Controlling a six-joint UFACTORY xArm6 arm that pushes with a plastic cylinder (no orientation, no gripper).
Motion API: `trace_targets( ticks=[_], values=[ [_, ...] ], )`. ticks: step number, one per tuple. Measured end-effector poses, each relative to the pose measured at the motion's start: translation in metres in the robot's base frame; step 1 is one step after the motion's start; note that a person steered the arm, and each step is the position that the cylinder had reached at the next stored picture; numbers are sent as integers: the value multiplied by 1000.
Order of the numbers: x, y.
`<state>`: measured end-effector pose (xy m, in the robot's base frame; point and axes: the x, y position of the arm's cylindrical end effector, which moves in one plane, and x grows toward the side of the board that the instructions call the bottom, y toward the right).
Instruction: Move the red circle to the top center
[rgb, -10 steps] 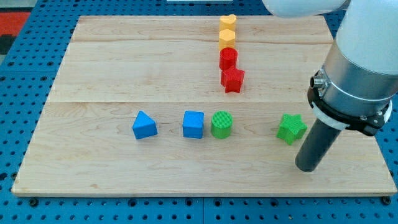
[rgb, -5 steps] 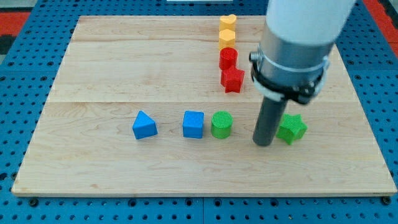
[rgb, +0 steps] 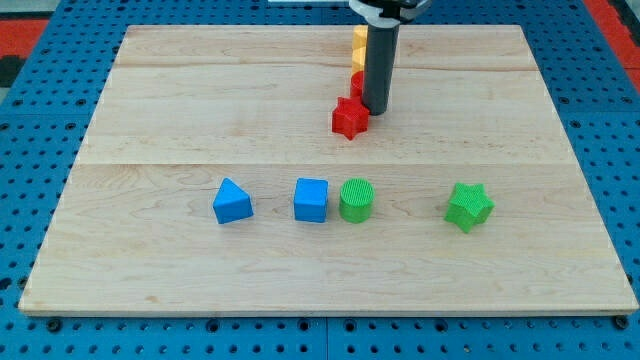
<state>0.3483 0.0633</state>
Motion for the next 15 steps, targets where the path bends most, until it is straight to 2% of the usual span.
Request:
trace_targets(
  ticks=[1,2,3,4,6,9,10,11,12,13,14,15],
  values=[
    [-13,-14],
    [-15,4],
    [-46,-9],
    [-67,-68],
    [-67,-104],
    [-124,-96],
    [-89,-101],
    [-71,-147],
    [-81,-177],
    [-112,-171],
    [-114,-164],
    [-127,-127]
  ],
)
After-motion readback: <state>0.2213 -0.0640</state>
